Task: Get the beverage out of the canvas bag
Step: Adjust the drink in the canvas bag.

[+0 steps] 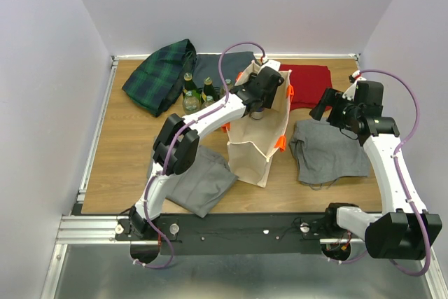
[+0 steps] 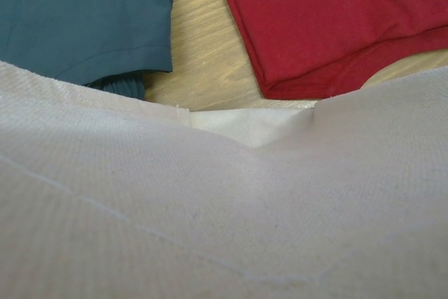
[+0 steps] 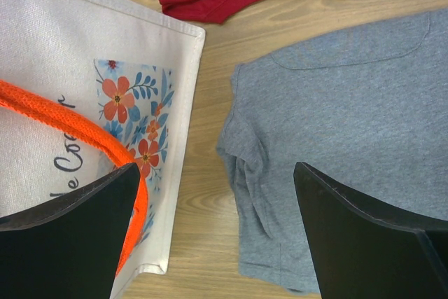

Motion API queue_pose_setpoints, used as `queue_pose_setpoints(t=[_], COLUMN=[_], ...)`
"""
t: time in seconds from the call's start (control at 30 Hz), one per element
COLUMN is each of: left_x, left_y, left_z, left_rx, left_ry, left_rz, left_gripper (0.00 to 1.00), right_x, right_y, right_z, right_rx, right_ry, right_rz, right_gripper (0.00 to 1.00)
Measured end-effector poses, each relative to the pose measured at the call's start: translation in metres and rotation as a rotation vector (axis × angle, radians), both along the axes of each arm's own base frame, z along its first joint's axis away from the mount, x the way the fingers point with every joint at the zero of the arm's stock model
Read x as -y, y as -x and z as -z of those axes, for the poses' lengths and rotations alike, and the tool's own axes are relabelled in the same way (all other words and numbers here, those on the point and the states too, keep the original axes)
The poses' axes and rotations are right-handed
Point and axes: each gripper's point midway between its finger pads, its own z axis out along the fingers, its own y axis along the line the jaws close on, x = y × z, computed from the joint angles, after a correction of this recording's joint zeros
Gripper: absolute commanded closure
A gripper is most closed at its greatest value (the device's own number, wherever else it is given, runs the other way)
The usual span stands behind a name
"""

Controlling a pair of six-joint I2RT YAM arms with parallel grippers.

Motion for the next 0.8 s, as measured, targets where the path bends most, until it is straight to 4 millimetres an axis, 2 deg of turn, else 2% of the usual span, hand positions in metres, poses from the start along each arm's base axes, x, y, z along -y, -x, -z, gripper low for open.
queue_pose_setpoints(t=[0.23,0.8], left_x=[0.001,-0.007], left_y=[0.002,0.022], left_z=[-0.001,-0.011], left_rx=[-0.004,-0.067], left_ry=[-0.004,-0.057], left_rz=[0.019,0.093], left_gripper=[1.0,1.0], right_x=[0.0,0.0], right_y=[0.0,0.0], right_z=[0.0,0.0], right_rx=[0.001,0.002], right_ry=[0.0,0.0], right_rz=[0.0,0.0], right_gripper=[0.0,0.0])
